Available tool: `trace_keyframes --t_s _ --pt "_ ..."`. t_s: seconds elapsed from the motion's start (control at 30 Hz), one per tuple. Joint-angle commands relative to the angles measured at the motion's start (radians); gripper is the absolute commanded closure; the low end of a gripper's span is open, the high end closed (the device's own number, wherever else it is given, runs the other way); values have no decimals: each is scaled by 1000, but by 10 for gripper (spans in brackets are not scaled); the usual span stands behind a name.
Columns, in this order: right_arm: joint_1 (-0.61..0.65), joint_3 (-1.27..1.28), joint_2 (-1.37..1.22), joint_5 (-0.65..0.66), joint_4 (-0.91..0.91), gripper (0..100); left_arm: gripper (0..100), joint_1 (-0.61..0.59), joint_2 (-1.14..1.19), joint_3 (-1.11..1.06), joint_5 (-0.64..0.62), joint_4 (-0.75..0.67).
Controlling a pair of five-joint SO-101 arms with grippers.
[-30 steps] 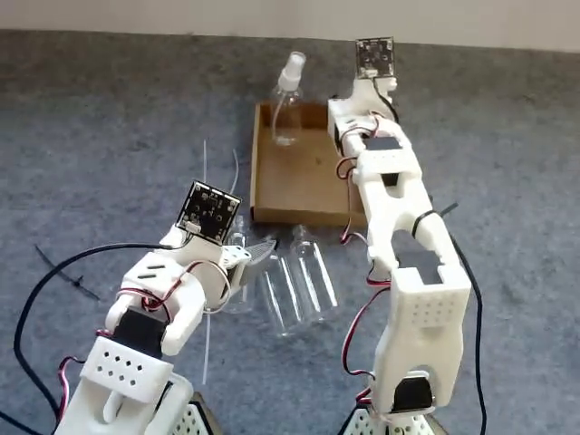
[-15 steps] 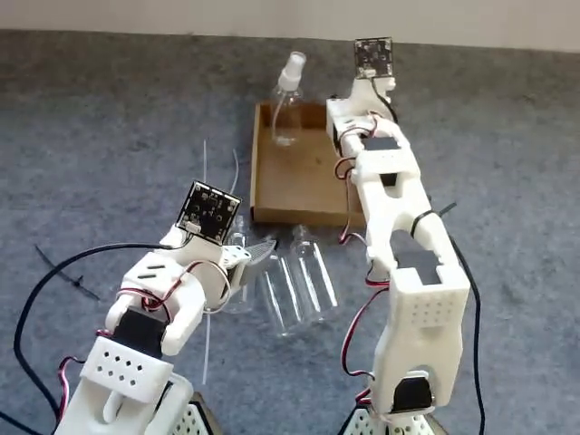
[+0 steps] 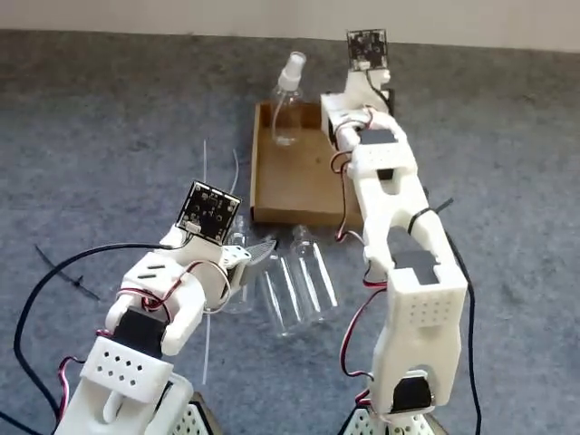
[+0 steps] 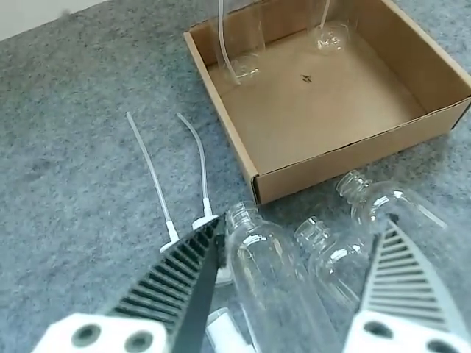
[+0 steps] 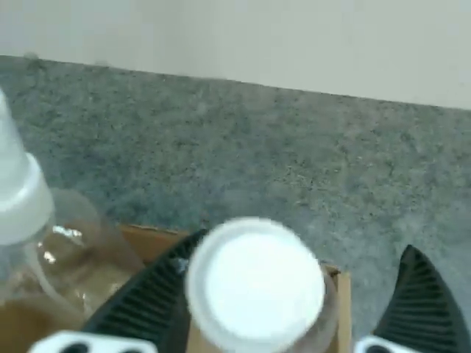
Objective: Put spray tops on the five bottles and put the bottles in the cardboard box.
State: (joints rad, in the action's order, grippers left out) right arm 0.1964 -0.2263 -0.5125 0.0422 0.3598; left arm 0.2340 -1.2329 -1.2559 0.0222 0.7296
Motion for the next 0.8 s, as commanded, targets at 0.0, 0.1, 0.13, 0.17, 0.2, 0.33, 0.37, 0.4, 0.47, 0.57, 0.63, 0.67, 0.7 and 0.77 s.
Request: trace_keyframes --t_s 0.0,0.1,0.13,0.17,0.2,0.33,0.37,0.4,0.47,0.57,0.63,0.67,0.7,0.77 --pt "7 -173 27 -5 101 676 713 -5 -5 4 8 -25" --pt "7 -300 27 -6 193 676 713 -5 -5 4 8 -25" --pt "7 -352 27 -6 232 676 713 -5 -5 4 8 -25" --pt "7 -398 27 -6 272 676 713 -5 -5 4 8 -25" --pt "8 -446 27 -6 320 676 713 -5 -5 4 8 -25" --pt "7 -616 27 -6 524 676 713 -5 -5 4 8 -25" --pt "5 -651 27 -3 581 676 713 -7 -5 4 8 -25" --pt "5 -682 27 0 631 676 713 -7 -5 4 8 -25" --pt "4 -734 27 0 742 676 713 -7 -5 4 8 -25" --pt "4 -803 27 0 915 676 713 -15 -5 4 6 -20" --pt "4 -851 27 0 1030 676 713 -54 -5 8 2 -20" --pt "4 -878 27 0 1086 676 713 -84 -5 12 0 -21" --pt "4 -912 27 0 1138 676 716 -117 -5 15 -2 -23" --pt "4 -981 27 0 1234 676 749 -186 -5 36 -2 -23"
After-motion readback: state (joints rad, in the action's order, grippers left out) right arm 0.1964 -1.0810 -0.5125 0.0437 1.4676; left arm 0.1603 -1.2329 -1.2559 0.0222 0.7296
